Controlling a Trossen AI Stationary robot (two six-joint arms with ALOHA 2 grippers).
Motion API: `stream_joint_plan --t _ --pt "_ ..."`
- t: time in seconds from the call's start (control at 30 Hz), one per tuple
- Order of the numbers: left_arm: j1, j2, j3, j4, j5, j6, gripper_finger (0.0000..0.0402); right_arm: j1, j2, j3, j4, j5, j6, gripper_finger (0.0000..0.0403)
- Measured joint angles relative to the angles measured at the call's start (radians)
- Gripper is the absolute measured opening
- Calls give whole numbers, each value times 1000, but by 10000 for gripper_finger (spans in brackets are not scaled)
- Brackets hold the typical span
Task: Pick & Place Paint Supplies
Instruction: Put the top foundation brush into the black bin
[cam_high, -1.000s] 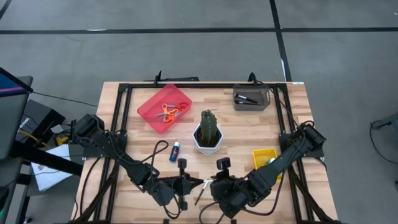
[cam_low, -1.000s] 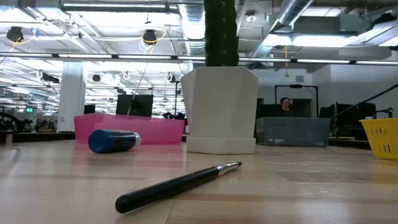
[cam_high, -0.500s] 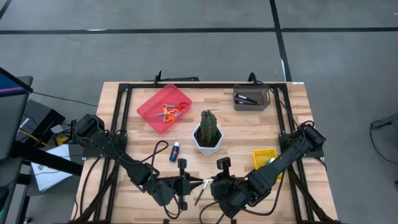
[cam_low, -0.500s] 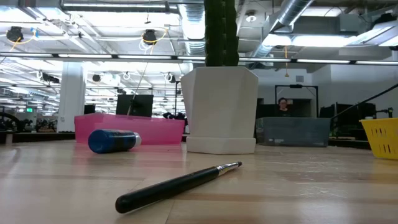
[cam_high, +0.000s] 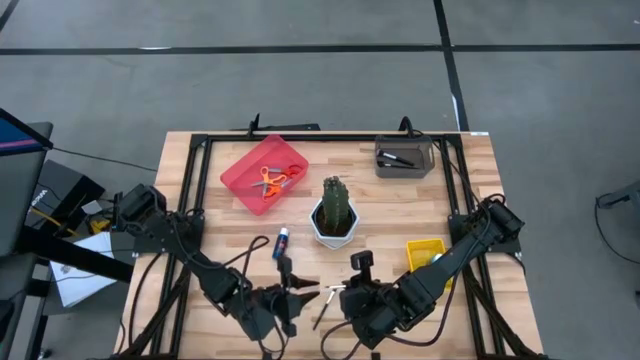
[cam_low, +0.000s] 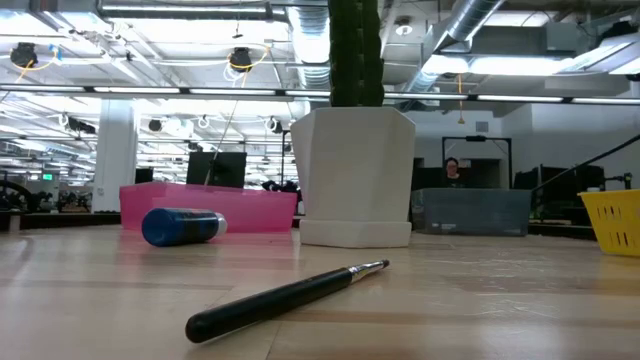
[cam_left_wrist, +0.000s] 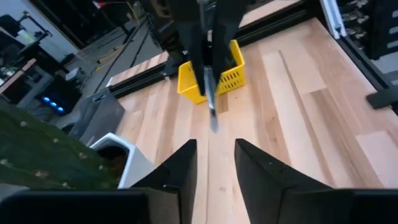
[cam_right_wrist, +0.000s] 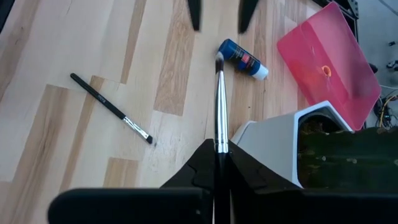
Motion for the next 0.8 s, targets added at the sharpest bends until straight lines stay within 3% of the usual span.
stream_joint_plan --t 0.3,0.6,0.8 --pt "-39 -1 0 -25 -34 0 145 0 0 0 -4 0 4 11" --pt "-68 -35 0 -66 -39 -28 161 0 0 0 -31 5 -9 9" --pt "-103 -80 0 -184 -56 -144 160 8 0 0 -164 111 43 9"
